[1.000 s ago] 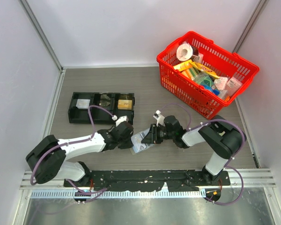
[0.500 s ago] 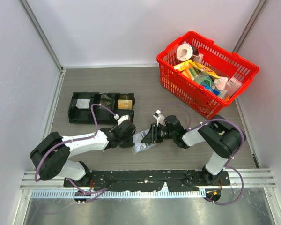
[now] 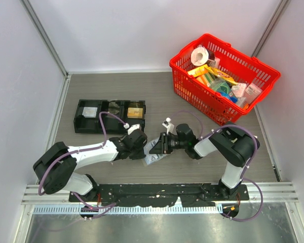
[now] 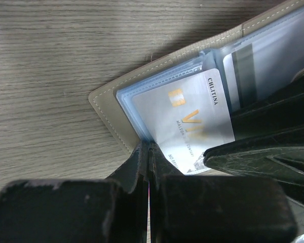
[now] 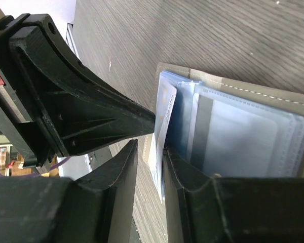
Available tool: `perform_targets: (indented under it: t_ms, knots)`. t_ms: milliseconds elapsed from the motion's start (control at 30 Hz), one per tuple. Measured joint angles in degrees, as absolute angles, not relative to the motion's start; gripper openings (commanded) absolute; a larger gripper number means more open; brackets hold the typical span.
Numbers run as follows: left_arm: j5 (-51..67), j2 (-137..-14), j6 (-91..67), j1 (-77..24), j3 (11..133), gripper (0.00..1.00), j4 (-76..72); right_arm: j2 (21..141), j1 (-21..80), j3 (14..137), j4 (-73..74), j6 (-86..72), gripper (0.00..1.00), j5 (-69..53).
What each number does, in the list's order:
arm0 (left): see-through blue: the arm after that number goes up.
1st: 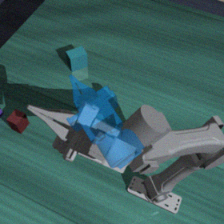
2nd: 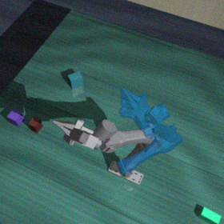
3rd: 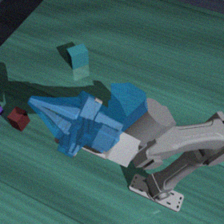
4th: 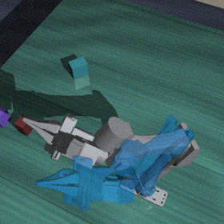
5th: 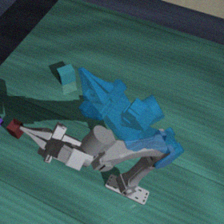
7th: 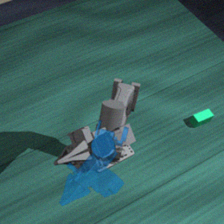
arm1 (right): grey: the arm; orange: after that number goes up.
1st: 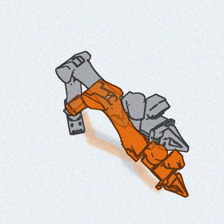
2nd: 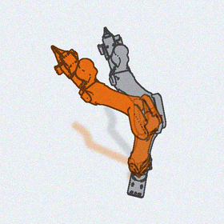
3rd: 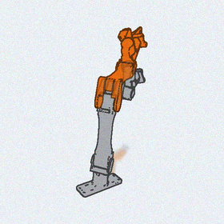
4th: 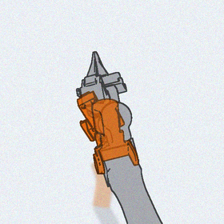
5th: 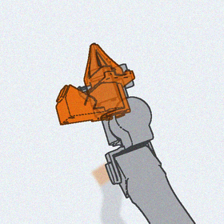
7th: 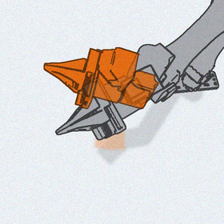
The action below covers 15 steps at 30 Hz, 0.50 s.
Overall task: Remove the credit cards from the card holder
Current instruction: Remove the credit card from the card holder.
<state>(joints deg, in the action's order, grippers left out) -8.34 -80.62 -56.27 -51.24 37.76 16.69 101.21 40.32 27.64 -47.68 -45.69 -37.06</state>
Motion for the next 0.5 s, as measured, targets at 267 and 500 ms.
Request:
perform_targets:
  t_ms: [267,500]
  knots:
    - [-8.45,-80.68,-56.31,-51.27,37.80,0.00,16.80,102.61,40.62,28.25,-48.88,-45.84,0.24,-37.74]
    - [-8.67,-80.75,-56.58,-51.27,37.82,0.00,16.56,101.49,37.54,25.78,-48.77,-46.09,0.18,-40.16]
